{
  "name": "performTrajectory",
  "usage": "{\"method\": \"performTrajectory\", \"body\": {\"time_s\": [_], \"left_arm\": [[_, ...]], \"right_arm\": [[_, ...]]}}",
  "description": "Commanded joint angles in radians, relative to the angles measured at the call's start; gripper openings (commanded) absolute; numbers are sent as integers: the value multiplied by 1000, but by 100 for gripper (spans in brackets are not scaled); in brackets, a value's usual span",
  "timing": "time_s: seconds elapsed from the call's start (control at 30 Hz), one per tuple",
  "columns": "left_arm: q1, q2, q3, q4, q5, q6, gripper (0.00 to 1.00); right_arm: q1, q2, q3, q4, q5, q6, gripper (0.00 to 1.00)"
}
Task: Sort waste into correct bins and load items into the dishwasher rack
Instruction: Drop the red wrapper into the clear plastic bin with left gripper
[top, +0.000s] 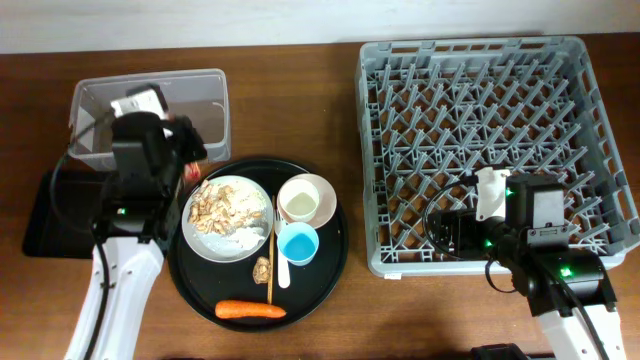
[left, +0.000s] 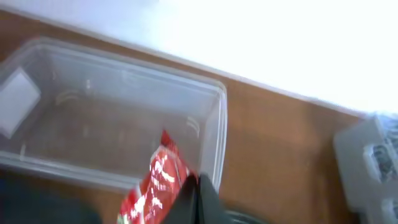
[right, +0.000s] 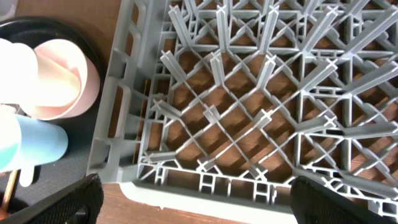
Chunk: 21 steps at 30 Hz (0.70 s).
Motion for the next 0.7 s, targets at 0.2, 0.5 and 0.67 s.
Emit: {"method": "performTrajectory", "body": {"time_s": [0.2,0.5,0.67], "left_arm": [[6,393,4,539,-212,1,1],[6,480,4,567,-210,10,53],[0,406,29,382,-192,194,72]], "right_arm": [[3,-1,19,3,10,8,99],[3,-1,19,3,10,8,99],[3,-1,19,3,10,8,99]]}}
